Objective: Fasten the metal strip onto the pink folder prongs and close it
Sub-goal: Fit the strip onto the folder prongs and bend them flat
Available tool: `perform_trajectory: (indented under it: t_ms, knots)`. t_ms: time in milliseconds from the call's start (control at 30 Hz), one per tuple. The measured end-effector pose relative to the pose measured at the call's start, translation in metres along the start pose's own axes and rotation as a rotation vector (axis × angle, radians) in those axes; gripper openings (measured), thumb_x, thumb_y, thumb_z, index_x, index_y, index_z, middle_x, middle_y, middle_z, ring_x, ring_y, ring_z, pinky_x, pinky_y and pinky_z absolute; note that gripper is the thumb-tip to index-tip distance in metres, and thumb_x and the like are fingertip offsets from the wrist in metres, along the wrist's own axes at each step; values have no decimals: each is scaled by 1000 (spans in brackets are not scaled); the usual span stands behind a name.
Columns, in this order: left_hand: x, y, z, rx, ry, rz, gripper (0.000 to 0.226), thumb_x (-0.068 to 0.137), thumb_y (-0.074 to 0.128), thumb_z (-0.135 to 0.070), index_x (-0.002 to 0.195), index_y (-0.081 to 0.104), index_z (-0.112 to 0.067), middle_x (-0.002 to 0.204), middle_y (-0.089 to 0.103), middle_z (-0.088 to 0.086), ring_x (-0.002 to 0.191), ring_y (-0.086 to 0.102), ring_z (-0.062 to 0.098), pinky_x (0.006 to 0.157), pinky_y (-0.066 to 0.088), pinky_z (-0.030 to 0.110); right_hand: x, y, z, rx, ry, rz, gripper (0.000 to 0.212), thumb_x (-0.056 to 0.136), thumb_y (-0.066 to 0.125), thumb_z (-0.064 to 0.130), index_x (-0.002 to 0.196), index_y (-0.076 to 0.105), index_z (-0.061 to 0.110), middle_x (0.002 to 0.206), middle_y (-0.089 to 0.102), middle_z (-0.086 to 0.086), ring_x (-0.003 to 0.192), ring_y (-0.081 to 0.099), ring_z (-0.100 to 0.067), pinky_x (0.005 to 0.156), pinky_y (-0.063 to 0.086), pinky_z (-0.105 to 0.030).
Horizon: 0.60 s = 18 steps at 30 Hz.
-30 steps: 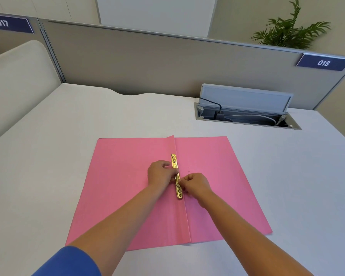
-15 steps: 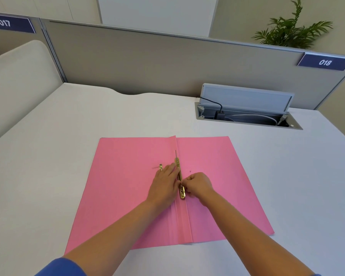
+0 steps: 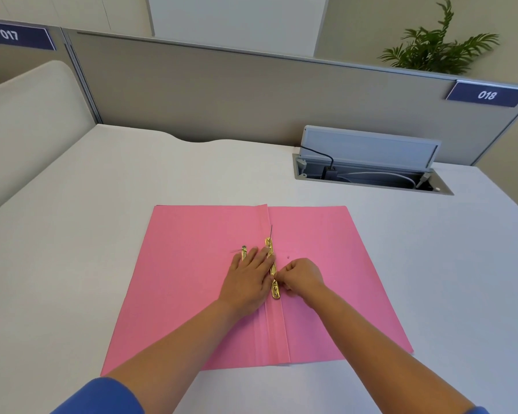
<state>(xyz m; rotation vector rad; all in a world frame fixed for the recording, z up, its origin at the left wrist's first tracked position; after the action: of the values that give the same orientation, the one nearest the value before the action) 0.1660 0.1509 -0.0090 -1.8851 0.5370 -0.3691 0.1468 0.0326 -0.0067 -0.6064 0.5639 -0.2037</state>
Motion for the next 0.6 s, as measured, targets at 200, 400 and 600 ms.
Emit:
perform_trajectory:
  t_ms: [200, 400, 600]
  knots:
    - [2, 0, -1, 14, -28, 1, 52, 95, 24, -34, 146, 20, -27, 159, 11, -7, 147, 3, 17, 118, -3, 43, 15, -14, 38, 71, -188, 6, 26, 83, 63, 9, 109, 59, 9, 75, 57, -2, 66, 56, -17, 78, 55, -38]
    - [2, -1, -3, 57, -18, -24, 53, 93, 24, -34, 145, 19, -29, 158, 15, -6, 147, 6, 20, 118, -1, 46, 29, -18, 60, -59, -301, -16, 17, 85, 62, 8, 100, 68, 2, 90, 66, -9, 85, 60, -20, 90, 54, -46]
    - [0, -1, -2, 67, -18, -33, 52, 92, 23, -34, 144, 22, -29, 158, 17, -6, 146, 8, 20, 118, 0, 47, 36, -15, 64, -81, -360, -16, 17, 83, 65, 12, 100, 68, 7, 83, 63, -2, 80, 60, -19, 83, 56, -37]
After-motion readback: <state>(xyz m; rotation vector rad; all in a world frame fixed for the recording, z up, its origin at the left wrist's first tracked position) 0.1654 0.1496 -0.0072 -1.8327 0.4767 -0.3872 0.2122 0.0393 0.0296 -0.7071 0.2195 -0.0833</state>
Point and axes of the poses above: each hand's wrist, its own x-axis towards the middle knuckle, its own y-axis out of the palm, z = x × y, the point moved 9 cm from there along x, towards the middle knuckle
